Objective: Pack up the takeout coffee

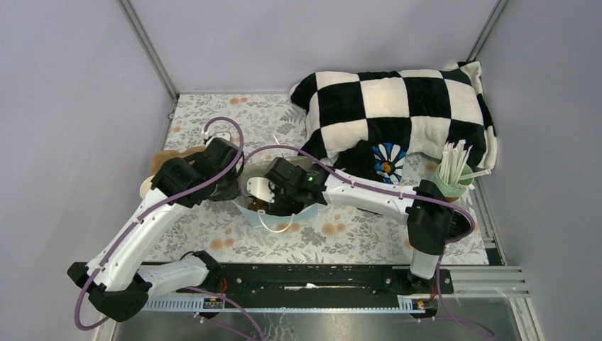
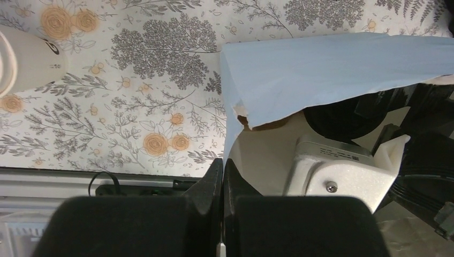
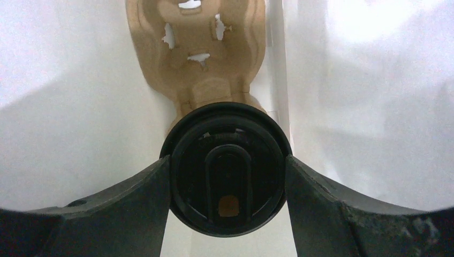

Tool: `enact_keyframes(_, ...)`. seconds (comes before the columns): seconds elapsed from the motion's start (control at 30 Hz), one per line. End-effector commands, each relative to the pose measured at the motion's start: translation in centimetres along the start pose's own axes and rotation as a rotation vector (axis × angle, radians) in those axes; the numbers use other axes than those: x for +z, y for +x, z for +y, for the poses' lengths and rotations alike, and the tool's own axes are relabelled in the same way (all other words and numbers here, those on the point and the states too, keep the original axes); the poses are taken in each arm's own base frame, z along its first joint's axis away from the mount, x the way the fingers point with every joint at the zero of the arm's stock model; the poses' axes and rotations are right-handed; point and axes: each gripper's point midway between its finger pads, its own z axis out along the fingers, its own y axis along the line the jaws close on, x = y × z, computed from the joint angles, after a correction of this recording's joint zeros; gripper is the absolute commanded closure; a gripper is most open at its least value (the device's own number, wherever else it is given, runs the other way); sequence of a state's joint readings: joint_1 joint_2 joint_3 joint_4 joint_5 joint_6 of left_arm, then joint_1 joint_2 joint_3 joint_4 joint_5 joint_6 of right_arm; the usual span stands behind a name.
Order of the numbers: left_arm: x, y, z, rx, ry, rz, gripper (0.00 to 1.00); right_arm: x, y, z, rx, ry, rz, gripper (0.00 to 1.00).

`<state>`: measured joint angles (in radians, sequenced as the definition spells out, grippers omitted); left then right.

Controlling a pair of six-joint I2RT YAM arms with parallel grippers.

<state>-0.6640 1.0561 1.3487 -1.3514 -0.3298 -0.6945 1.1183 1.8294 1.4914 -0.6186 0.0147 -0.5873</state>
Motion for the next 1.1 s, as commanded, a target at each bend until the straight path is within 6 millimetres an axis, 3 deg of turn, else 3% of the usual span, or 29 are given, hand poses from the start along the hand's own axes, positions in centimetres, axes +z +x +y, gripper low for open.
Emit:
enact_keyframes(0.0,-0.8,-3.3,0.0,0.009,-0.012,-0.133,1.00,4.7,10.9,7.4,0.092,-0.263,0.373,0.58)
enact_keyframes(0.27,-0.6,-3.7,0.1,0.034,-0.020,-0.150,1.00,6.8,13.0,7.9,0.153,-0.285,0.422,0.59)
enact_keyframes(0.37,-0.5,-3.9,0.1,0.053,-0.022,-0.157,1.00,6.7,13.1,8.1,0.164,-0.291,0.438,0.59)
enact_keyframes(0.53,-0.6,-4.2,0.1,0.075,-0.016,-0.175,1.00,3.7,7.5,4.2,0.186,-0.191,0.298,0.49)
enact_keyframes(0.67,-0.3,-4.1,-0.1,0.080,-0.012,-0.173,1.00,1.7,4.3,2.9,0.204,-0.180,0.212,0.40)
enact_keyframes(0.93,-0.3,-4.2,-0.2,0.073,-0.003,-0.181,1.00,-0.8,2.4,1.8,0.220,-0.112,0.157,0.12)
enact_keyframes(0.97,-0.3,-4.2,-0.2,0.071,-0.004,-0.179,1.00,-1.2,2.2,1.7,0.222,-0.104,0.151,0.03)
enact_keyframes(1.07,-0.1,-4.0,-0.4,0.071,0.000,-0.169,1.00,-2.3,1.3,1.1,0.231,-0.082,0.129,0.00)
